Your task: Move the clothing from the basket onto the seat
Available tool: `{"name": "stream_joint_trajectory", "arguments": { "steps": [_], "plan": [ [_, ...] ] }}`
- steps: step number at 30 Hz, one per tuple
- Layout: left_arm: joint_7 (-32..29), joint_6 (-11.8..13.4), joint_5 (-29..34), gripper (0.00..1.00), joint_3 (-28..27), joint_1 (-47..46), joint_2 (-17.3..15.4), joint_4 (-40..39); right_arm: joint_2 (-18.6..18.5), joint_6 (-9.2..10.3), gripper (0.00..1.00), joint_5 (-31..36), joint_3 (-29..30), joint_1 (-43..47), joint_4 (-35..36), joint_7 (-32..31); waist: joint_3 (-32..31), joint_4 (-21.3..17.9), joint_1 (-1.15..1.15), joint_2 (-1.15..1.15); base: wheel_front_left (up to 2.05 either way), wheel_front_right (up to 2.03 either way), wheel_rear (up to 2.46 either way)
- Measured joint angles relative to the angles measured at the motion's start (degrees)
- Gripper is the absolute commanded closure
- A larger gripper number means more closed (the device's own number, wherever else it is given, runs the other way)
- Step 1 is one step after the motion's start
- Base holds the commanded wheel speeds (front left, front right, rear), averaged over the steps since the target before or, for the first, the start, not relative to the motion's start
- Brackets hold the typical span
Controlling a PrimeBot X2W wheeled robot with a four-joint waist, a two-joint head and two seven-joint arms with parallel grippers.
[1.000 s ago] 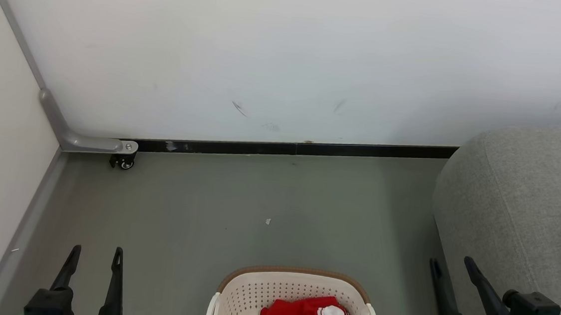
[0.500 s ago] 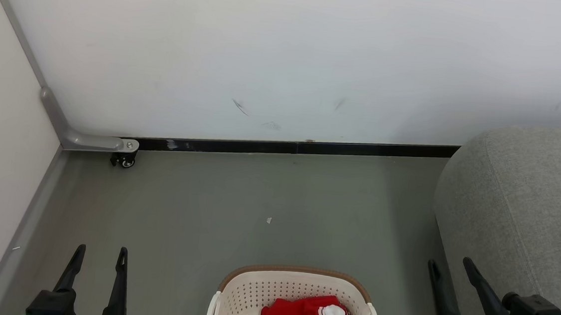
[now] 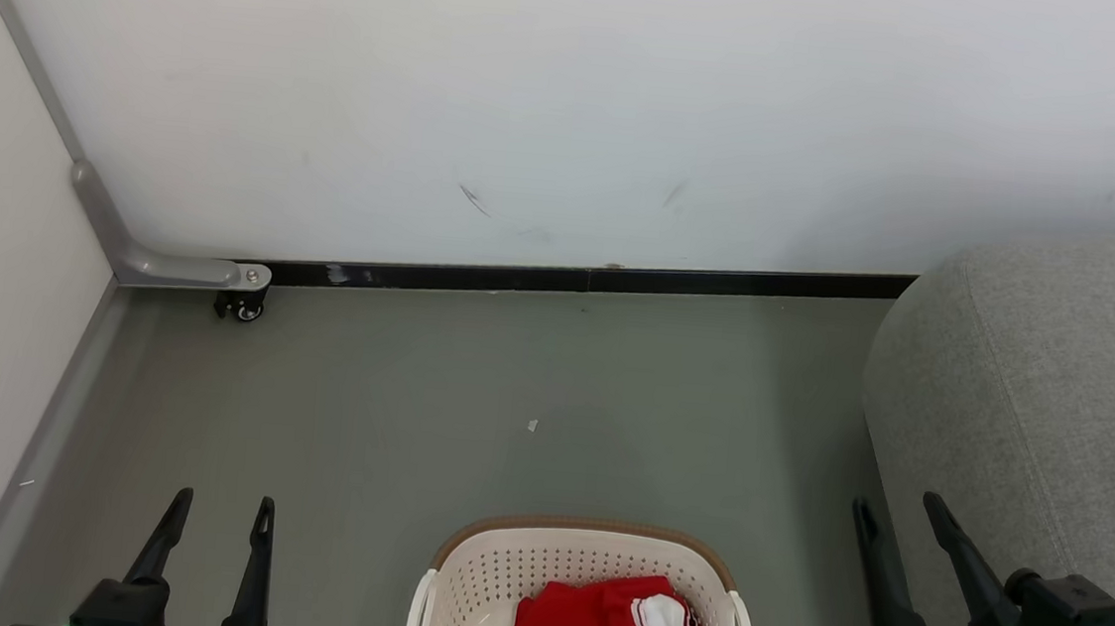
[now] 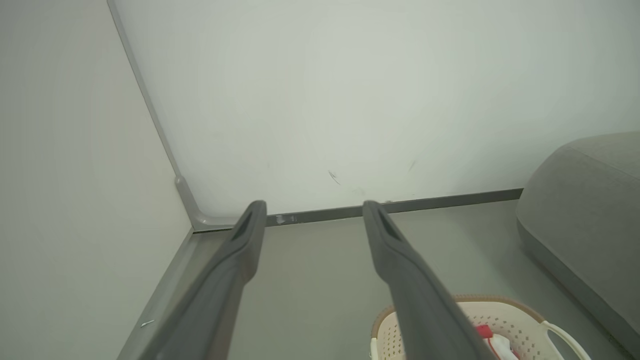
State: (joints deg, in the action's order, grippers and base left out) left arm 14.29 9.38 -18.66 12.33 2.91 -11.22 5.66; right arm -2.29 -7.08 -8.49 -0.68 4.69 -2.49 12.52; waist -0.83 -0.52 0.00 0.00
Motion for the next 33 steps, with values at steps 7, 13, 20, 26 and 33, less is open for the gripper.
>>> {"name": "stream_joint_trajectory", "arguments": {
  "steps": [7, 13, 20, 26, 33],
  "plan": [
    [-0.04, -0.94, 0.22, 0.0, 1.27, -0.87, -0.26, 0.26, 0.01, 0.0, 0.0, 0.09, 0.86, -0.01, 1.63, 0.0, 1.19, -0.26, 0.0, 0.0, 0.0, 0.0, 0.0],
    [-0.94, -1.71, 0.74, 0.0, 2.43, -3.81, -0.3, 0.73, 0.03, 0.0, 0.0, 0.42, 1.7, -0.04, 2.96, 0.0, 2.66, -0.59, 0.0, 0.0, 0.0, 0.0, 0.0],
    [-2.22, -3.07, 1.13, 0.0, 3.97, -6.63, -0.34, 2.31, 0.04, 0.0, 0.0, 0.69, 2.14, -0.22, 4.79, 0.0, 4.98, -1.14, 0.0, 0.0, 0.0, 0.0, 0.0],
    [-3.45, -4.09, 1.63, 0.0, 5.48, -9.15, -0.13, 3.93, 0.07, 0.0, 0.0, 0.9, 2.9, -0.4, 6.41, 0.0, 7.44, -1.76, 0.0, 0.0, 0.0, 0.0, 0.0],
    [-4.64, -5.53, 2.35, 0.0, 7.32, -12.21, 0.33, 5.89, 0.08, 0.0, 0.0, 0.89, 4.04, -1.0, 7.92, 0.0, 10.89, -2.67, 0.0, 0.0, 0.0, 0.0, 0.0]
  ]
}}
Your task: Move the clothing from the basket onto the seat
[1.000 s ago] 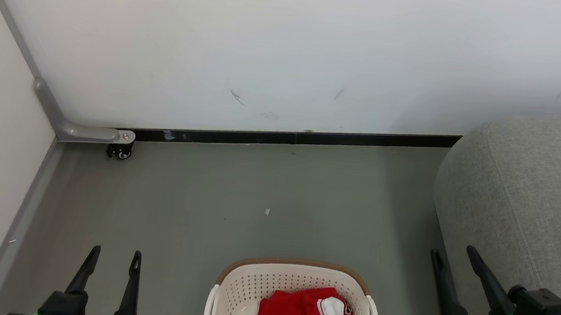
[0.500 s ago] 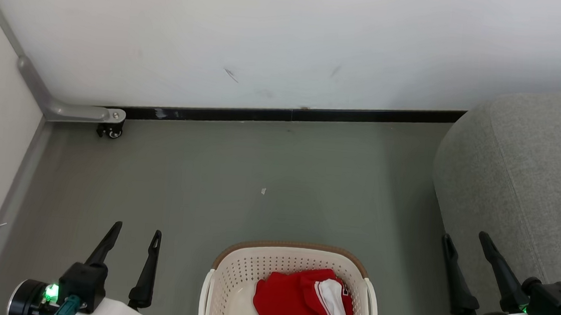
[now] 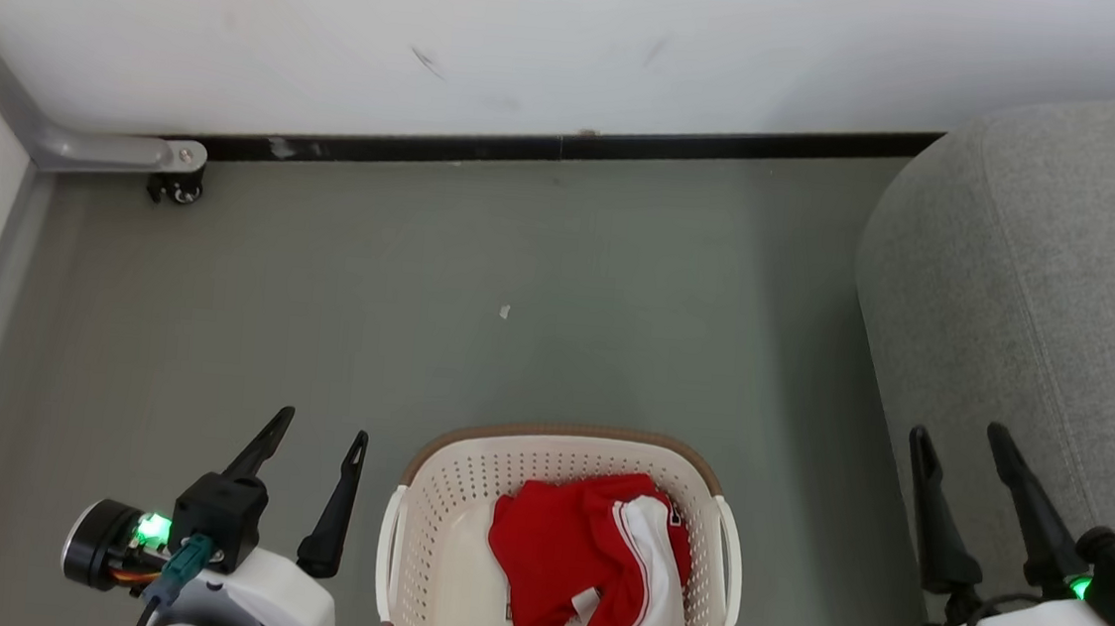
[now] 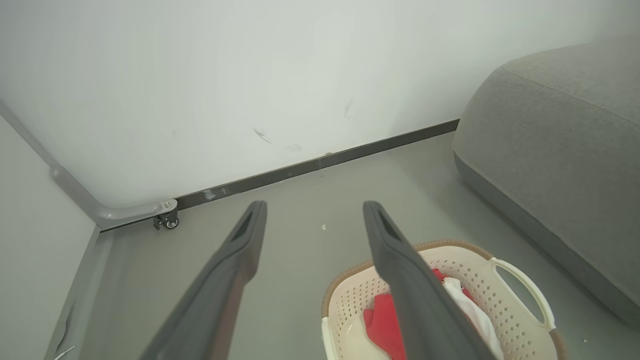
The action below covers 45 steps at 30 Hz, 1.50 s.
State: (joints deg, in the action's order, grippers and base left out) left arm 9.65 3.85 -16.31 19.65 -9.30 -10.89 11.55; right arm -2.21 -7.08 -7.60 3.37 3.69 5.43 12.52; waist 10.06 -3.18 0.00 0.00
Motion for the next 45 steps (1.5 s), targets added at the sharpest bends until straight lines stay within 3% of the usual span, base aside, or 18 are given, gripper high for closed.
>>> {"name": "stream_joint_trajectory", "arguments": {
  "steps": [30, 45],
  "plan": [
    [-1.72, -4.63, 6.56, 0.0, 7.17, -15.02, 0.56, 4.9, 0.01, 0.0, 0.0, -1.01, 1.65, -11.06, 3.81, 1.11, 17.27, -5.4, 0.0, 0.0, 0.0, 0.0, 0.0],
    [-3.55, -7.61, 10.61, 0.0, 12.33, -20.4, 0.35, 12.41, -0.01, 0.0, 0.0, -3.35, 2.96, -17.2, 3.6, 1.68, 25.13, -8.28, 0.0, 0.0, 0.0, 0.0, 0.0]
  ]
}}
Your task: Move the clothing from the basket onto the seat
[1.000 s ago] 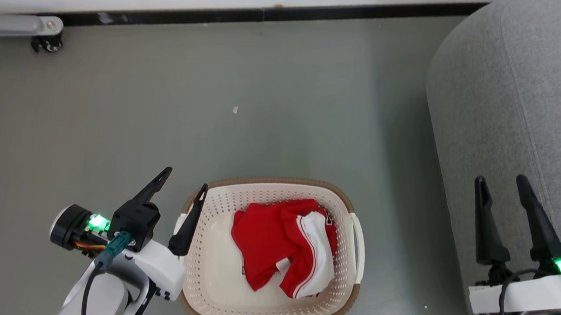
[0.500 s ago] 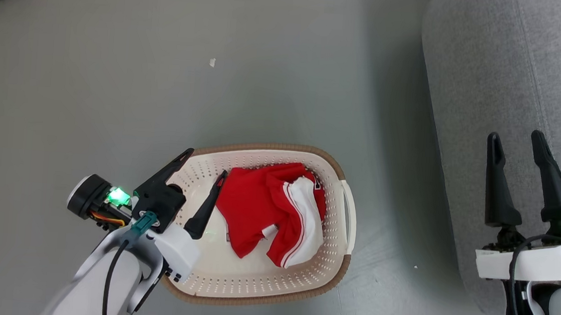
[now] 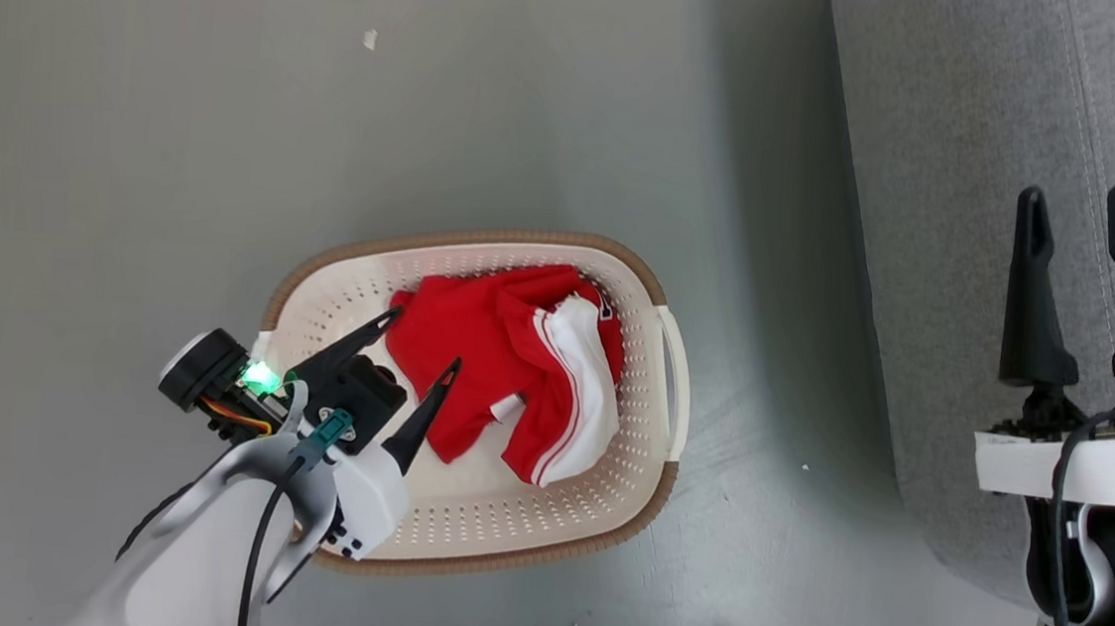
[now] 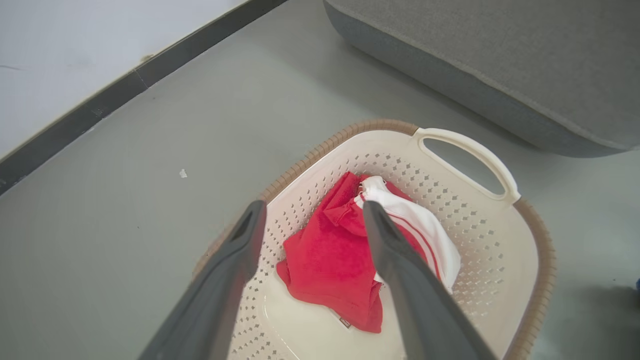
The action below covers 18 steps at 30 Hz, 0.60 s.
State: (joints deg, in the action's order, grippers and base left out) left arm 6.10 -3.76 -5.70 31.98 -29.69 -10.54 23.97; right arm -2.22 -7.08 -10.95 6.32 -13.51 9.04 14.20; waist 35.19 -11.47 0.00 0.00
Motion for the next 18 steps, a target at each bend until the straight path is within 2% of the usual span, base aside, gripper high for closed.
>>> {"name": "stream_joint_trajectory", "arguments": {
  "steps": [18],
  "plan": [
    [-1.43, -1.98, 3.43, 0.0, 4.24, -5.56, -0.25, 7.55, 0.0, 0.0, 0.0, -2.7, -0.25, -5.89, -1.25, 0.18, 6.55, -4.32, 0.0, 0.0, 0.0, 0.0, 0.0]
  ]
}}
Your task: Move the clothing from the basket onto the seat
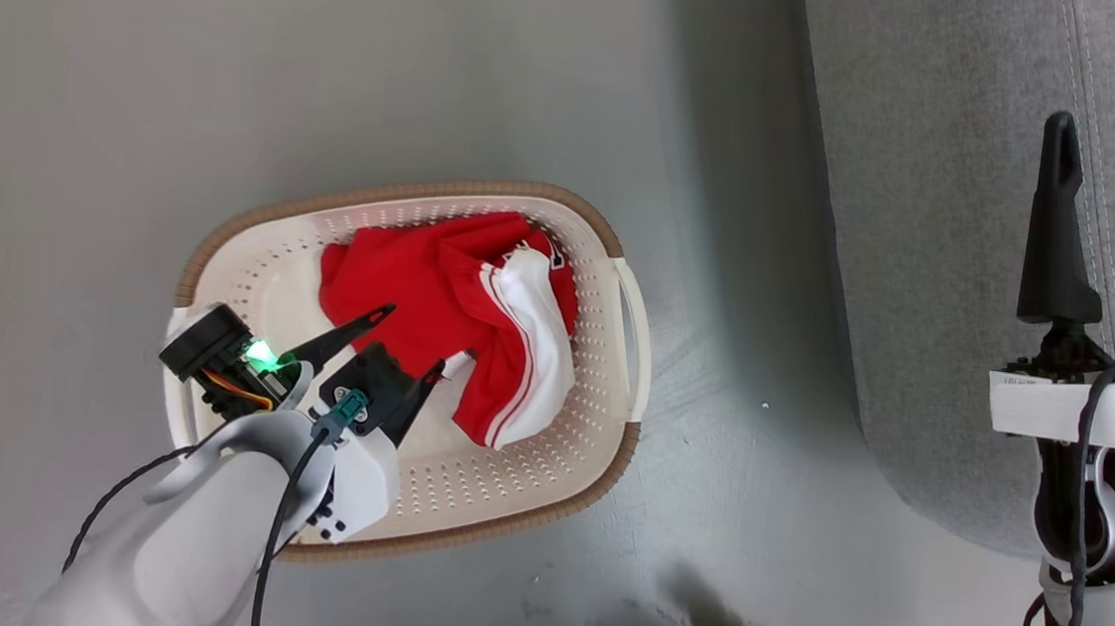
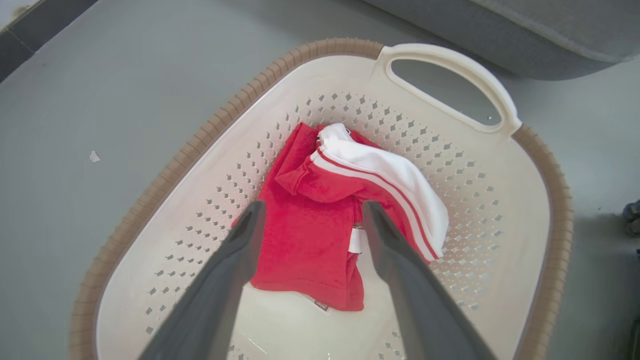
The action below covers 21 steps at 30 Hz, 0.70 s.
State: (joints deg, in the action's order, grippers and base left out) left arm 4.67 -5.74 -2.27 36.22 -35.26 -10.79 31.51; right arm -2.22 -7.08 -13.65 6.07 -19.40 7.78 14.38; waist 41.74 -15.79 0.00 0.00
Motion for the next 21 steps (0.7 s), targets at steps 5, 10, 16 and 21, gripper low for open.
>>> {"name": "stream_joint_trajectory", "arguments": {
  "steps": [5, 10, 16, 21],
  "plan": [
    [-0.1, -0.04, 0.64, 0.0, -0.09, -2.2, 0.04, 1.83, 0.0, 0.0, 0.0, -1.11, -0.23, -1.1, 0.12, 0.01, 1.62, -1.18, 0.0, 0.0, 0.0, 0.0, 0.0],
    [-0.11, -0.04, 0.64, 0.0, -0.59, -3.46, -0.08, 3.48, 0.01, 0.0, 0.0, -1.64, -0.42, -1.23, 0.1, 0.01, 3.26, -2.21, 0.0, 0.0, 0.0, 0.0, 0.0],
    [-0.1, 0.03, 0.74, 0.0, -1.05, -4.61, -0.25, 5.2, 0.01, 0.0, 0.0, -2.02, -1.0, -3.54, 0.15, 0.01, 5.17, -3.11, 0.0, 0.0, 0.0, 0.0, 0.0],
    [-0.07, 0.14, 0.89, 0.0, -1.33, -5.89, -0.37, 6.57, 0.01, 0.0, 0.0, -2.85, -1.22, -4.05, 0.12, 0.01, 6.61, -3.65, 0.0, 0.0, 0.0, 0.0, 0.0]
  ]
}}
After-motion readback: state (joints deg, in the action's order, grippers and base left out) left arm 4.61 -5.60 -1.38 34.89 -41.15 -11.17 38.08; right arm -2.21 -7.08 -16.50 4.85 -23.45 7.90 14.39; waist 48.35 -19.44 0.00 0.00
